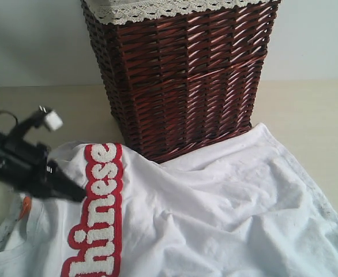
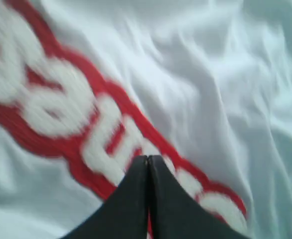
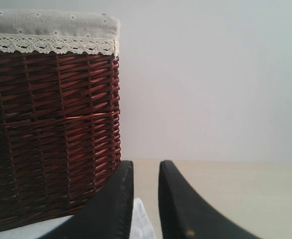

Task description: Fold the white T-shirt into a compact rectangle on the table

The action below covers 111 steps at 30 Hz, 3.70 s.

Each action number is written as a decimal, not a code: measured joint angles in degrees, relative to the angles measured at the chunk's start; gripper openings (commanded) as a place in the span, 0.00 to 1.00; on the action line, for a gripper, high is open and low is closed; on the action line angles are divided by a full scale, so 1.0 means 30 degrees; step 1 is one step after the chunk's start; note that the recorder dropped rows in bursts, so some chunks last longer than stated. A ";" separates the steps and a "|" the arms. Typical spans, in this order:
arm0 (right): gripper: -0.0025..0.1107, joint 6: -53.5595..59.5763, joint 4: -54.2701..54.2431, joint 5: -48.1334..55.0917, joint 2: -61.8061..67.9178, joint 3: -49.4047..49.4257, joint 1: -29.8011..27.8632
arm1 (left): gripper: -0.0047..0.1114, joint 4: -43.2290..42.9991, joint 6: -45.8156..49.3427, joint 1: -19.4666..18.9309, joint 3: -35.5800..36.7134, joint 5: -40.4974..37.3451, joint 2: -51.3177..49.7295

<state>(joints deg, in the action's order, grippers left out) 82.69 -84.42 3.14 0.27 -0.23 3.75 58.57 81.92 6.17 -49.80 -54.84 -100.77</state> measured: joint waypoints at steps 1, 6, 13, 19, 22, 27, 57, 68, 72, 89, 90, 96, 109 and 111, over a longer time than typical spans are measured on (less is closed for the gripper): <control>0.20 0.0000 0.0000 0.0000 0.0000 0.0000 0.0000 | 0.04 0.1133 0.0447 -0.0280 -0.0701 0.0592 0.0521; 0.20 0.0000 0.0000 0.0000 0.0000 0.0000 0.0000 | 0.04 0.2965 0.2098 -0.0396 -0.2792 0.4676 0.0943; 0.20 0.0000 0.0000 -0.0167 0.0000 0.0000 0.0000 | 0.04 0.1653 0.2892 0.0773 -0.2925 0.5976 -0.1654; 0.20 0.0000 0.0000 -0.0280 0.0000 0.0000 0.0000 | 0.04 -0.0614 0.2724 0.1494 -0.2225 0.5291 -0.2158; 0.20 0.0000 0.0000 -0.0311 0.0000 0.0000 0.0000 | 0.04 -0.2156 0.1889 0.1530 -0.1462 0.4759 -0.1950; 0.20 0.0000 0.0000 -0.0311 0.0000 0.0000 0.0000 | 0.04 -0.3407 0.1394 0.1540 -0.0013 0.4633 -0.1867; 0.20 0.0000 0.0000 -0.0349 0.0000 0.0000 0.0000 | 0.36 0.1930 1.2522 -0.1039 -0.4565 0.3351 -0.3595; 0.20 0.0000 0.0000 -0.0420 0.0000 0.0000 0.0000 | 0.36 0.1871 1.2722 -0.0554 -0.7271 0.3702 -0.6238; 0.20 0.0000 0.0000 -0.0420 0.0000 0.0000 0.0000 | 0.36 0.0593 1.2722 -0.0477 -0.7568 0.3898 -0.7007; 0.20 0.0000 0.0000 -0.0420 0.0000 0.0000 0.0000 | 0.04 0.3003 1.2680 -0.0396 -0.7598 1.0668 -0.7846; 0.20 0.0000 0.0000 -0.0420 0.0000 0.0000 0.0000 | 0.04 0.3406 1.2680 -0.0396 -0.7598 1.1202 -0.7812; 0.20 0.0000 0.0000 -0.0420 0.0000 0.0000 0.0000 | 0.04 0.6639 1.0446 -0.0396 -0.7598 1.4654 -0.7631; 0.20 0.0000 0.0000 -0.0420 0.0000 0.0000 0.0000 | 0.04 1.2084 0.8511 -0.0476 -0.7159 1.6501 -0.7631; 0.20 0.0000 0.0000 -0.0420 0.0000 0.0000 0.0000 | 0.04 1.2866 0.7501 -0.0669 -0.7072 1.6550 -0.7631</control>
<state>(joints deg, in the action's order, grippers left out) 82.69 -84.42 1.88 0.27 -0.23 3.75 97.17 104.43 4.16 -71.01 -5.19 -123.66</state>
